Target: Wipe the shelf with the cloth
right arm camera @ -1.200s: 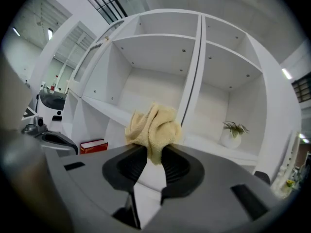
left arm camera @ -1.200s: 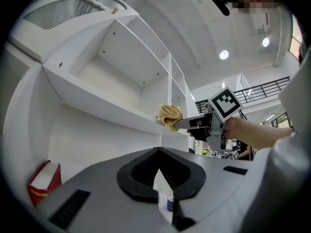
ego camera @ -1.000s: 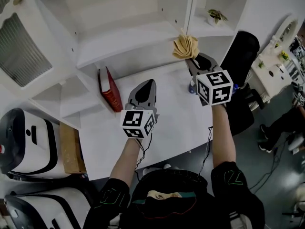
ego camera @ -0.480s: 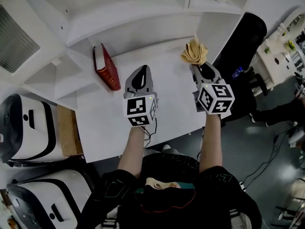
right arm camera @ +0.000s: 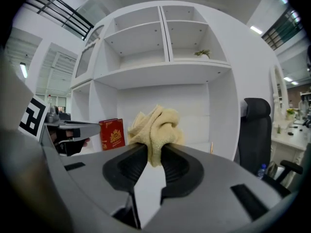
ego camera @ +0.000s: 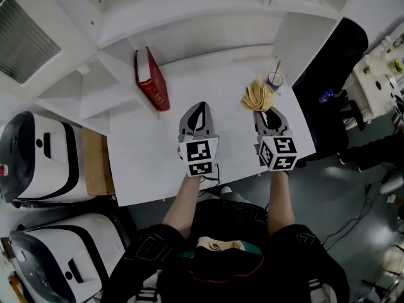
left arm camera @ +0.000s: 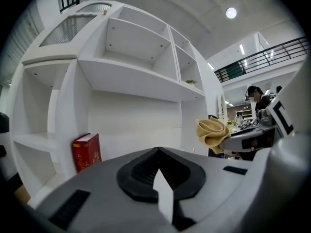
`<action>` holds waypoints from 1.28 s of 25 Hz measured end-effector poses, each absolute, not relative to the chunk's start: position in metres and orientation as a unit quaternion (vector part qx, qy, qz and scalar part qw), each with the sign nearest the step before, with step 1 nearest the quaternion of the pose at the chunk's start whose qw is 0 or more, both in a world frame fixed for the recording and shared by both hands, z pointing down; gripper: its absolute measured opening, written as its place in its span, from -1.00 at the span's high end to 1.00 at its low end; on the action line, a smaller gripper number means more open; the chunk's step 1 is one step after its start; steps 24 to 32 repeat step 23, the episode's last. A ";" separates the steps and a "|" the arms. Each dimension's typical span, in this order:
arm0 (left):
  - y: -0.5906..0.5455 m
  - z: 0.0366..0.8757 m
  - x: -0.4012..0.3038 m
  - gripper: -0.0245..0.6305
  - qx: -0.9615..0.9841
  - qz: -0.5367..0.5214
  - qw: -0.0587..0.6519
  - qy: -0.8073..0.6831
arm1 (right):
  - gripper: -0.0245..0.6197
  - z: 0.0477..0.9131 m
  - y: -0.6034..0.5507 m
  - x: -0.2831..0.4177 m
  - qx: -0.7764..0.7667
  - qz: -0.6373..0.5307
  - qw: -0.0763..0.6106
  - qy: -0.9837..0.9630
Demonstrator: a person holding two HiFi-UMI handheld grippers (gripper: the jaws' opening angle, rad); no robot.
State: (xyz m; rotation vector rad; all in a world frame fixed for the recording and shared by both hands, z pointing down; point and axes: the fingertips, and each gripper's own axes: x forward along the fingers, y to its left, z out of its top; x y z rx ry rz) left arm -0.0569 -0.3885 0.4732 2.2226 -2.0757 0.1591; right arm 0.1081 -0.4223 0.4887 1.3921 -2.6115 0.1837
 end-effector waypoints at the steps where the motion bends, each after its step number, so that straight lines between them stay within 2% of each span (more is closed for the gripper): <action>1: -0.388 0.476 -0.056 0.93 0.730 0.053 0.049 -0.680 | 0.65 0.492 -0.421 0.105 0.465 0.062 0.091 -0.879; 32: -0.384 0.485 -0.052 0.93 0.727 0.055 0.058 -0.682 | 0.65 0.491 -0.412 0.106 0.455 0.052 0.085 -0.885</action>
